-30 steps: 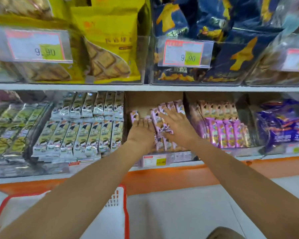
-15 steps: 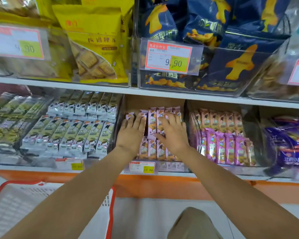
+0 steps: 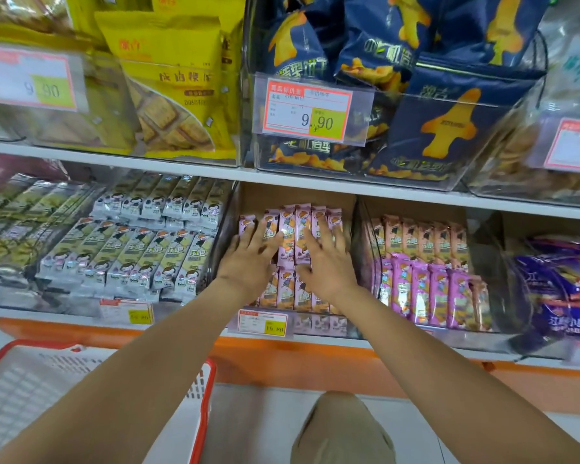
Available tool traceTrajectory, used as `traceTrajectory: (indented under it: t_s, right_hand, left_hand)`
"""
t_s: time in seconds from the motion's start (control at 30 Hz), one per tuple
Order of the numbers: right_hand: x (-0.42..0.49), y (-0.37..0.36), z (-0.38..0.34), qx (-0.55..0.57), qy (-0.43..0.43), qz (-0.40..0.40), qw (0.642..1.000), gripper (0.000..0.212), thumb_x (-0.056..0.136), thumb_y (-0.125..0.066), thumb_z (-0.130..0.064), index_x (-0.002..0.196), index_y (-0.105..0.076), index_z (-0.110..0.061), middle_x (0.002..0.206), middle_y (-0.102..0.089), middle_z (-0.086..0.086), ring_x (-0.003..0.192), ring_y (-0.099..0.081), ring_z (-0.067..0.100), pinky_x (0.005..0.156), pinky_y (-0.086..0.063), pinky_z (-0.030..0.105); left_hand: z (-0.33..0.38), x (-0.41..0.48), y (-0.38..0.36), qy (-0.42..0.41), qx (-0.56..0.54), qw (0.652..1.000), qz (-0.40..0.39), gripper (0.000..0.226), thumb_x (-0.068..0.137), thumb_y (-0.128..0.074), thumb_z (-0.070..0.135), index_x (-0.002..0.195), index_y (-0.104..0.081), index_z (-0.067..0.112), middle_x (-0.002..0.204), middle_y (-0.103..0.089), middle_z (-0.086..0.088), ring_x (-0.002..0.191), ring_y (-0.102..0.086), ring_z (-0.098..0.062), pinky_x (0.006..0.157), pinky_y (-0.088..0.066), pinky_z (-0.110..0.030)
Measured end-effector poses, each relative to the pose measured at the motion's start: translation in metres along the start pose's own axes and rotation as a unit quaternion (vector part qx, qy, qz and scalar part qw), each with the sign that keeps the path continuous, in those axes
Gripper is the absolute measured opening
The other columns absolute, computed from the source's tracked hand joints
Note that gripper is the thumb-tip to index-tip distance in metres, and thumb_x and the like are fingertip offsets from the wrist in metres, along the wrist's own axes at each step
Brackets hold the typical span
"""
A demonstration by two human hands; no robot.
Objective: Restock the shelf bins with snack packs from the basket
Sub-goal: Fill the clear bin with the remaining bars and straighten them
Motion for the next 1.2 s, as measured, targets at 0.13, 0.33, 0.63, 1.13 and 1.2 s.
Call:
traceTrajectory:
  t_s: [0.13,0.33,0.63,1.13,1.2]
  right_hand:
    - [-0.003,0.0,0.003,0.001,0.0,0.002,1.0,0.074,0.095,-0.056,-0.034,0.155,-0.012,-0.028,0.162,0.008,-0.002,0.148,0.009,0.028,0.114,-0.024,0.055]
    - [-0.007,0.009,0.004,-0.015,0.06,0.037,0.997,0.071,0.094,-0.059,-0.03,0.153,-0.019,-0.031,0.162,0.001,0.001,0.148,0.005,0.028,0.114,-0.021,0.056]
    - [0.014,0.004,-0.028,-0.004,0.246,0.054,0.968,0.065,0.094,-0.058,-0.035,0.152,-0.029,-0.024,0.163,-0.011,0.003,0.15,-0.01,0.022,0.121,-0.002,0.04]
    - [0.038,-0.024,-0.056,-0.044,0.216,0.115,0.969,0.058,0.087,-0.064,-0.048,0.138,-0.046,-0.028,0.15,-0.035,0.004,0.138,-0.029,0.026,0.109,-0.018,0.046]
    - [0.037,-0.027,-0.058,-0.037,0.222,0.12,0.967,0.061,0.085,-0.062,-0.053,0.139,-0.047,-0.027,0.152,-0.034,0.005,0.14,-0.026,0.027,0.11,-0.012,0.046]
  left_hand:
    - [0.0,-0.003,0.001,0.001,0.0,1.0,0.003,0.063,0.107,-0.026,0.037,0.155,0.014,0.03,0.159,0.028,-0.009,0.149,0.018,-0.028,0.123,-0.001,-0.044]
    - [0.015,-0.022,0.013,0.067,-0.016,0.997,0.024,0.066,0.105,-0.034,0.037,0.155,-0.004,0.006,0.161,0.004,-0.025,0.15,-0.001,-0.037,0.121,-0.013,-0.041]
    - [-0.001,-0.068,0.03,-0.034,0.064,0.981,0.177,0.05,0.092,-0.037,0.022,0.13,-0.059,0.0,0.135,-0.058,-0.019,0.13,-0.05,-0.034,0.114,-0.032,-0.048]
    - [-0.034,-0.094,0.009,0.116,0.054,0.977,0.168,0.063,0.096,-0.02,0.035,0.15,-0.034,0.006,0.151,-0.042,-0.014,0.142,-0.036,-0.031,0.117,-0.029,-0.047]
    - [-0.035,-0.095,0.009,0.108,0.049,0.977,0.178,0.062,0.096,-0.022,0.035,0.15,-0.035,0.006,0.15,-0.043,-0.014,0.142,-0.037,-0.031,0.117,-0.029,-0.047]
Point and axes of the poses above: each hand's wrist, its own x-axis towards the middle knuckle, its own y-axis out of the back of the hand, z = x × y, the point moved 2 cm from there along x, towards the middle knuckle
